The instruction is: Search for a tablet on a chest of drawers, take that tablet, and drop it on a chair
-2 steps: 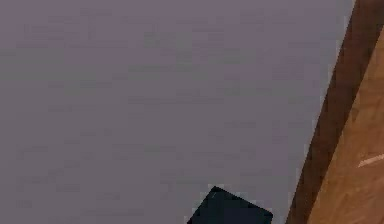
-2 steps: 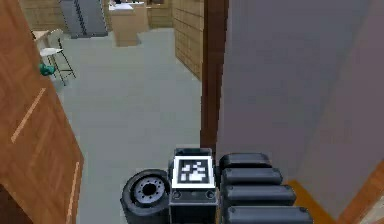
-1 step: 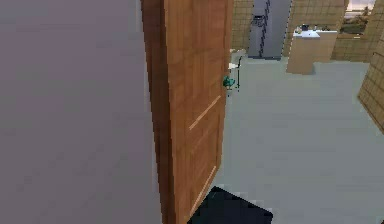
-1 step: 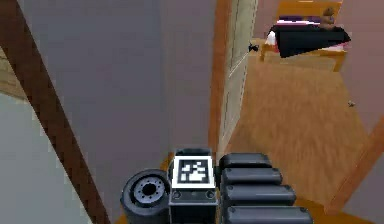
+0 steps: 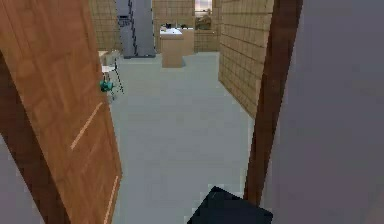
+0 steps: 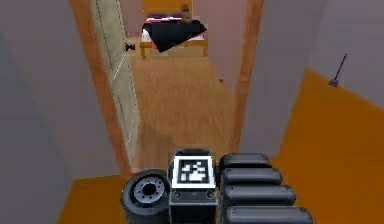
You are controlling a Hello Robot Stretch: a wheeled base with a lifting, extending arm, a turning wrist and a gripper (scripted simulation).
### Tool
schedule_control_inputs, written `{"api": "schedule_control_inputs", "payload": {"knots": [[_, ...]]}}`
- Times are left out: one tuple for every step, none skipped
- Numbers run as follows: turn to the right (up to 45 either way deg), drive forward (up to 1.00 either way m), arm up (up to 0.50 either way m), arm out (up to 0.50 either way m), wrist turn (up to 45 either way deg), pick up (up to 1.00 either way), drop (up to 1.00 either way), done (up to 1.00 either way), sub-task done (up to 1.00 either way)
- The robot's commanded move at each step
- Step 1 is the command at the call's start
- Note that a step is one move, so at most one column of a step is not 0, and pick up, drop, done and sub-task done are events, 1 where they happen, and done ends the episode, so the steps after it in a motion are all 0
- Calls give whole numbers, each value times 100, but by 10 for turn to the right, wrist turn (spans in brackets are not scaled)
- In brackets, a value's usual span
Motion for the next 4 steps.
{"api": "schedule_control_inputs", "payload": {"knots": [[0,100,0,0,0,0,0,0,0],[-30,0,0,0,0,0,0,0,0],[0,5,0,0,0,0,0,0,0],[-180,0,0,0,0,0,0,0,0]]}}
